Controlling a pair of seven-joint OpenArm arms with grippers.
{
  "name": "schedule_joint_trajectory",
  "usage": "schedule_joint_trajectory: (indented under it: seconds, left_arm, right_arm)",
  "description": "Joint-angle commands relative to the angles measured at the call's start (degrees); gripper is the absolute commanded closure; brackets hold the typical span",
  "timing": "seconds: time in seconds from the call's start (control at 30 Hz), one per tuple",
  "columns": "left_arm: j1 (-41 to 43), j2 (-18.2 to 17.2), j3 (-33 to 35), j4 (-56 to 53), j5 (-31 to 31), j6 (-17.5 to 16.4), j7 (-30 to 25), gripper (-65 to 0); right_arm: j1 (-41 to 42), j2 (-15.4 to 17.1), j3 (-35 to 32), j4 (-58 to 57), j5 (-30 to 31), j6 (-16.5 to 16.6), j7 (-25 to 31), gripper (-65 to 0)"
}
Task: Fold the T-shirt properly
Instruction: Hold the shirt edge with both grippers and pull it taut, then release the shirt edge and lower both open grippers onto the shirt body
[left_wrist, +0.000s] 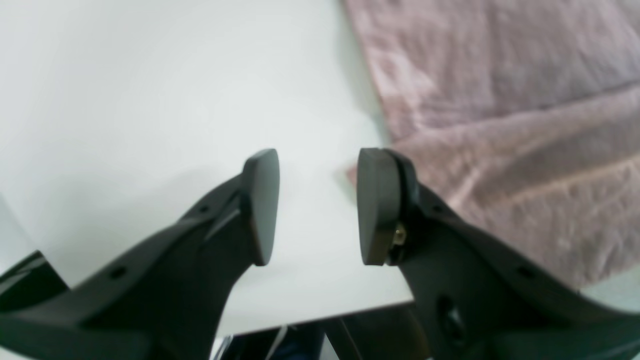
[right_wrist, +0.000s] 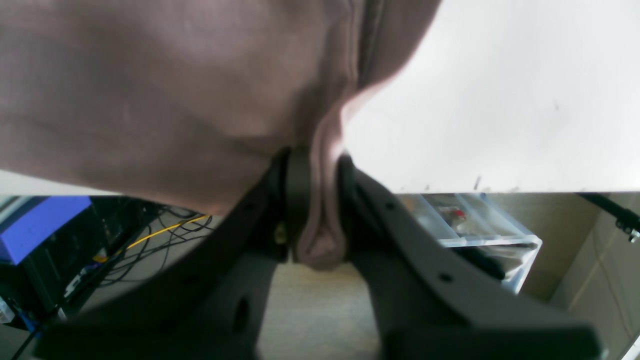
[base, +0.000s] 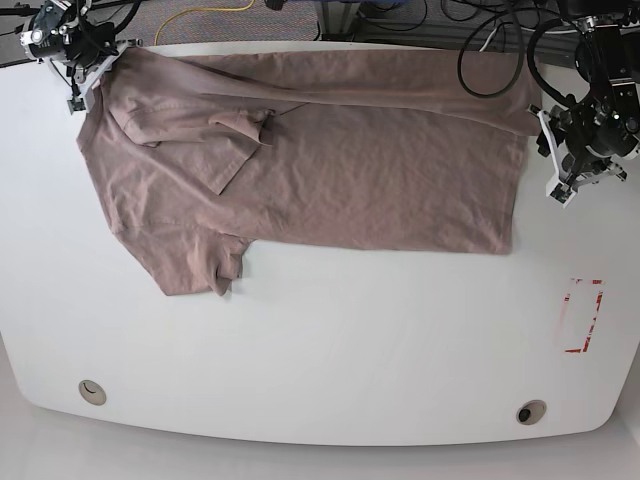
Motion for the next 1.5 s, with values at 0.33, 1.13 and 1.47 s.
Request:
schedule_joint_trajectory:
  seconds: [0.33, 1.13, 1.47]
  left_arm:
    - [-6.78, -0.72, -0.61, 0.86, -0.09, -0.06, 0.93, -24.2]
    - [-22.6, 4.99, -3.16, -6.52, 0.18, -0.06, 2.34, -25.4]
    - [-26.64, 4.99, -3.16, -9.42, 0.26, -0.06, 2.16, -41.0]
  right_arm:
    - [0.96, 1.03, 0.73, 7.23, 0.02, -0.03, 0.29, -57.7]
    - [25.58, 4.55, -2.09, -2.62, -2.36, -0.03, 0.11, -60.6]
    - [37.45, 5.51, -6.57, -17.3, -9.04, -0.03, 7.14, -60.6]
